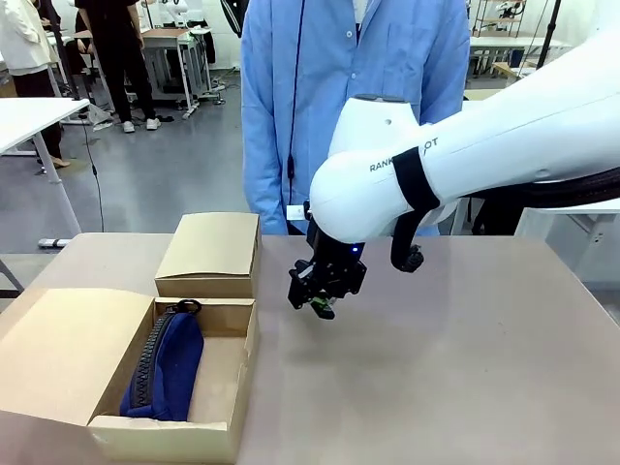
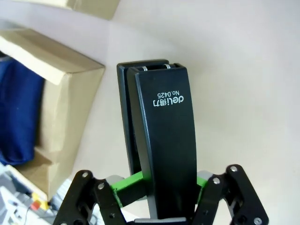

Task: Place items inside the box.
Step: Pick up a Pencil pouch or Stapler and place it inside the Mailer Box closest to the robot.

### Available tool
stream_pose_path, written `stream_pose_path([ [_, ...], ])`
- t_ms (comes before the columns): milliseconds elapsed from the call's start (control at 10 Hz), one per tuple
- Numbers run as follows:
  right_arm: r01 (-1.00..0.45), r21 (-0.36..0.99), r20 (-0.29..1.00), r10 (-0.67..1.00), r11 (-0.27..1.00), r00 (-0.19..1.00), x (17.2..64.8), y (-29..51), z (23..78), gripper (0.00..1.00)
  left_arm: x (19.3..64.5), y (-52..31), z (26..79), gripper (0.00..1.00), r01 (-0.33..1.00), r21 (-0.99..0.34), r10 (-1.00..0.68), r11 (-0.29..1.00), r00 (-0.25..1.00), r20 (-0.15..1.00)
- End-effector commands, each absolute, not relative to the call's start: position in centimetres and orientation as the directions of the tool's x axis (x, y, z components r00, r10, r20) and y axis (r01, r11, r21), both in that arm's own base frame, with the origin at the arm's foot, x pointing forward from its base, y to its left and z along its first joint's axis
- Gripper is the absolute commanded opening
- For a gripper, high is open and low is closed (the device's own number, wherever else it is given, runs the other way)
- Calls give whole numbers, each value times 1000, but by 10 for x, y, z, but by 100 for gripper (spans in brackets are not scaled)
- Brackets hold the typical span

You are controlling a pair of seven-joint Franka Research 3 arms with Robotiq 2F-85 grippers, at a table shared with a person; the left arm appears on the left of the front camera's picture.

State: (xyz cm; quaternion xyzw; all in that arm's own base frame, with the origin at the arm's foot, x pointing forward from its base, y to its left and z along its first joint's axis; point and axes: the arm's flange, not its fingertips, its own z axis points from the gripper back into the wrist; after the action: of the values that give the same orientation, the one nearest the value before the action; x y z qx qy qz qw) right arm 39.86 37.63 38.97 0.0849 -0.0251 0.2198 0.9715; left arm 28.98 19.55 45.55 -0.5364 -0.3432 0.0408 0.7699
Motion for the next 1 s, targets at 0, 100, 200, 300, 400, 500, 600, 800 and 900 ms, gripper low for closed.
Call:
stream_pose_path([
  [0, -227, 94, 86, 219, 969, 972, 355, 431, 426, 0, 290, 195, 456, 100, 332, -848, 438, 413, 744, 505],
  [100, -83, 36, 10, 82, 996, 997, 334, 449, 437, 0, 290, 195, 456, 100, 332, -848, 438, 413, 744, 505],
  [200, 13, 9, -26, -13, 1000, 1000, 314, 469, 447, 0, 290, 195, 456, 100, 332, -848, 438, 413, 744, 505],
  [300, 40, -12, -32, -41, 999, 999, 294, 496, 453, 0, 290, 195, 456, 100, 332, -848, 438, 413, 744, 505],
  [400, 52, -3, 4, -52, 999, 999, 281, 521, 452, 0, 290, 195, 456, 100, 332, -848, 438, 413, 744, 505],
  [500, 75, 12, 11, -75, 997, 997, 271, 546, 449, 0, 290, 195, 456, 100, 332, -848, 438, 413, 744, 505],
  [600, 124, 9, 16, -124, 992, 992, 269, 563, 443, 0, 290, 195, 456, 100, 332, -848, 438, 413, 744, 505],
  [800, 177, -9, 17, -177, 984, 984, 283, 585, 423, 0, 290, 195, 456, 100, 332, -848, 438, 413, 744, 505],
  [900, 112, 15, -14, -112, 994, 994, 255, 552, 437, 0, 290, 195, 456, 100, 332, -848, 438, 413, 744, 505],
])
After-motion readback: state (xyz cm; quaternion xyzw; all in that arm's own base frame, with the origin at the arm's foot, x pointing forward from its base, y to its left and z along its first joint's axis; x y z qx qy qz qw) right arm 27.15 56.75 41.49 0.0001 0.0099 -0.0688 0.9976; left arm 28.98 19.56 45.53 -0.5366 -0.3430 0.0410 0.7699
